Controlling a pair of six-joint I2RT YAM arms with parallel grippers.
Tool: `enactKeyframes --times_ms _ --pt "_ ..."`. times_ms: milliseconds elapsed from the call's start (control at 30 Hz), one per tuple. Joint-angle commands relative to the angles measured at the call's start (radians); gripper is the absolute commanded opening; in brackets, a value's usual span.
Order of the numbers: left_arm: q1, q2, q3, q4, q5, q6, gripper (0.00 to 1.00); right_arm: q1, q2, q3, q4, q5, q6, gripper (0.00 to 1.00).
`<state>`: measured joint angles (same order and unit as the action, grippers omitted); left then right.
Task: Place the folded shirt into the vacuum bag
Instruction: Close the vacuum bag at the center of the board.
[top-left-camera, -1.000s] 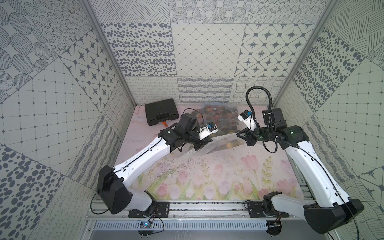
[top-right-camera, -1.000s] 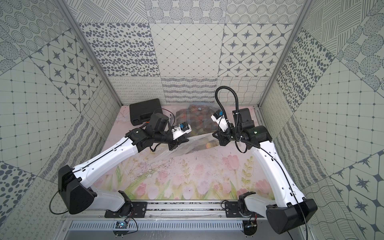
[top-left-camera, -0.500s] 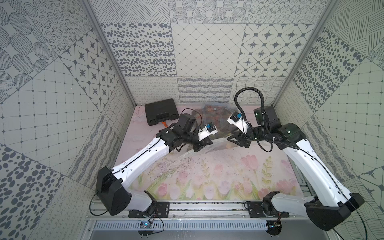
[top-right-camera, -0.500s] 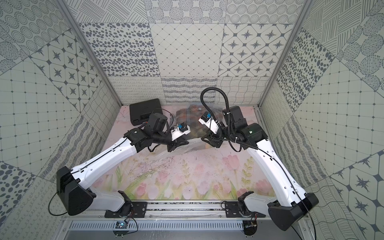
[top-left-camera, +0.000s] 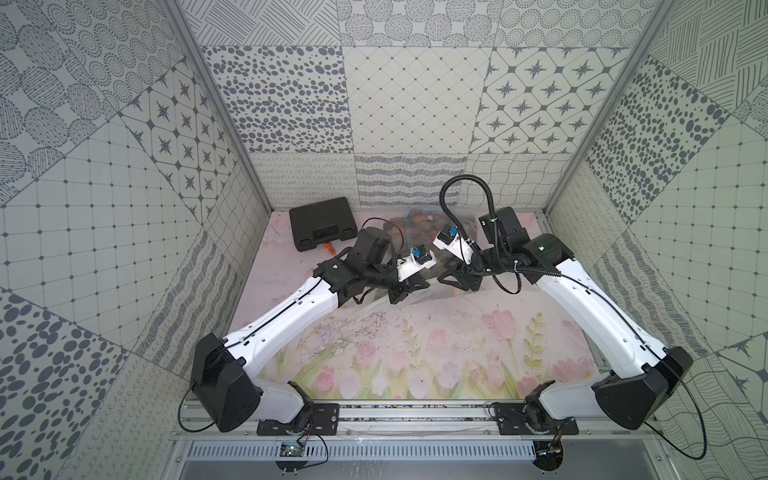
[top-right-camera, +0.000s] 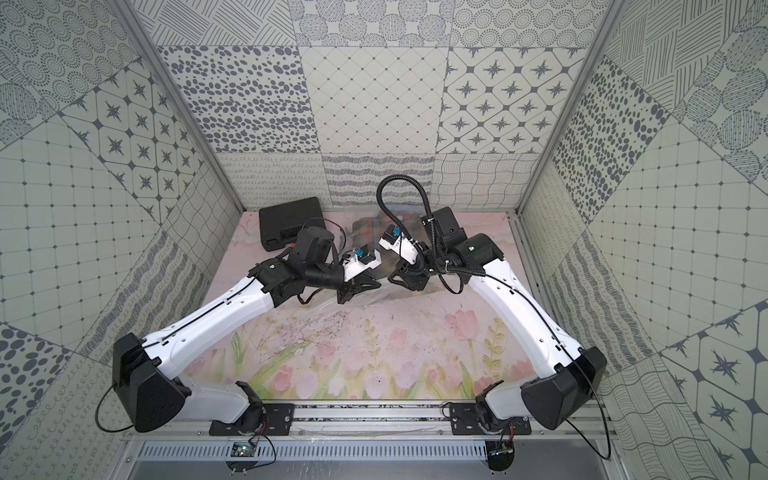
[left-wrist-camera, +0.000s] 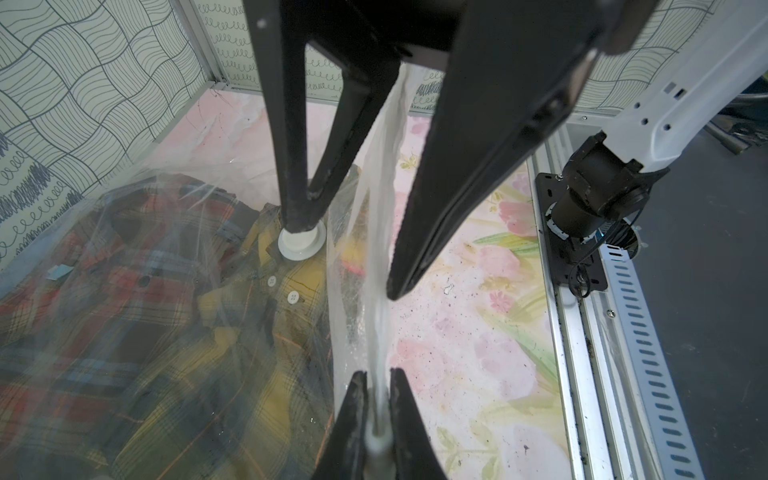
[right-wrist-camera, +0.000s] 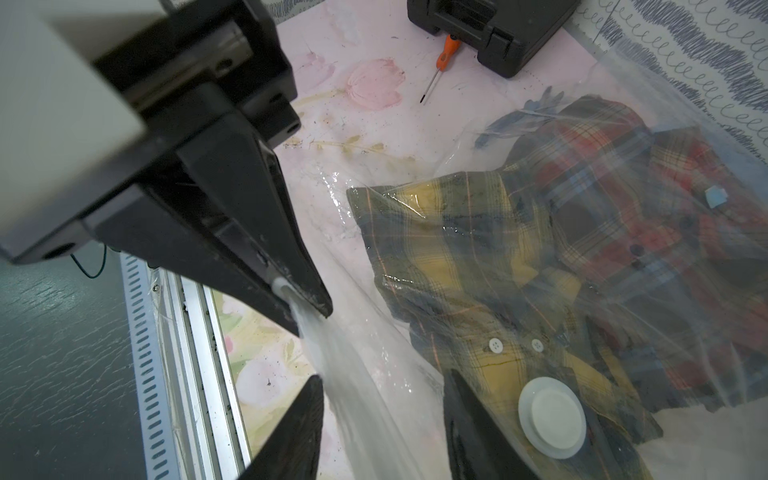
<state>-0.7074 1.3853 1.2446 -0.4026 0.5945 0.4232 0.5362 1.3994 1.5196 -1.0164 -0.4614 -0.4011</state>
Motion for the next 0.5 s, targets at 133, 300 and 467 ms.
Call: enactKeyframes --times_ms 133,300,467 --pt "-0.003 -0.041 -0.020 0.110 0.050 -0.024 0.00 -0.004 0.005 -0.033 0.053 -0.011 0.007 0.08" --pt "-0.001 -0.044 -0.017 -0.028 -0.058 -0.013 0.01 -0.031 -0.031 -0.074 0.080 0.027 0.034 0.00" --pt "0.006 -0.020 -0.010 -0.202 -0.146 0.000 0.04 -0.080 -0.095 -0.120 0.124 0.058 0.068 0.00"
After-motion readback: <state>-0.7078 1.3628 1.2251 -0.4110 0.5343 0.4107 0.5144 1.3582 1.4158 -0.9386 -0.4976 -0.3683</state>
